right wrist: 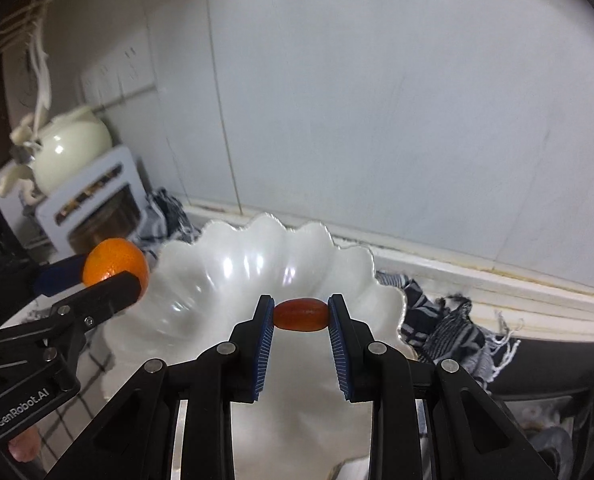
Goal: Organize fruits
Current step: 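Carry the mandarin in the left gripper and the red date in the right gripper over the bowl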
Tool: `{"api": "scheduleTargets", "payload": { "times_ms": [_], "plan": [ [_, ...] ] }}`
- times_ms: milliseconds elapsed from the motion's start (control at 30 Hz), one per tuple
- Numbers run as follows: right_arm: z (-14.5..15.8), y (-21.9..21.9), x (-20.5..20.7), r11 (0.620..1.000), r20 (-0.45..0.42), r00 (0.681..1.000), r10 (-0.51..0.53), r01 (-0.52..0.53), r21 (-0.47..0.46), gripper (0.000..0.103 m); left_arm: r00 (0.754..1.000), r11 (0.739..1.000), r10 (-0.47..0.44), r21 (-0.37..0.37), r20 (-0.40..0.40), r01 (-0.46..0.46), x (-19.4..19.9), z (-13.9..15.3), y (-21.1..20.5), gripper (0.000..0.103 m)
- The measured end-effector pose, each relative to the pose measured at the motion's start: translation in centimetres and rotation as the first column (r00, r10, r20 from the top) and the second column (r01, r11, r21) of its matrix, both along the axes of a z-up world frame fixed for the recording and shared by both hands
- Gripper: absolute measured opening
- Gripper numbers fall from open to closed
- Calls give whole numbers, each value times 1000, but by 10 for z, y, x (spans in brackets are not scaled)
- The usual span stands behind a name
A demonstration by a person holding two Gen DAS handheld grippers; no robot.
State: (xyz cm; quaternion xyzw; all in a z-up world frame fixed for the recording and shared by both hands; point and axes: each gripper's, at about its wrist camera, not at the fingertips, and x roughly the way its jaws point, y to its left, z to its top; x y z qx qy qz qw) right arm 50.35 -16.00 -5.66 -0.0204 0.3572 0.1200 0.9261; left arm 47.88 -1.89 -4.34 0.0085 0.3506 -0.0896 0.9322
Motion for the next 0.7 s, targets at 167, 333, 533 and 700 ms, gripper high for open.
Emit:
{"api": "scheduleTargets", "payload": {
  "times_ms": [167, 333, 533, 700],
  "plan": [
    [-21, 6, 24, 999, -77, 997, 19, -21, -25, 29, 996, 999, 9, 46, -84, -5, 28, -21, -7, 43],
    [-38, 11, 42, 998, -155, 987, 35, -43, -51, 29, 986, 998, 12, 69, -166, 0, 46, -39, -12, 43],
    [-47, 11, 48, 997, -187, 982, 24, -37, -67, 30, 974, 995, 9, 97, -227, 13, 58, -57, -14, 43],
    [-48, 8, 47, 998, -190, 982, 6, -18, -65, 48, 975, 994, 35, 106, -219, -12, 58, -56, -12, 61]
  ]
}}
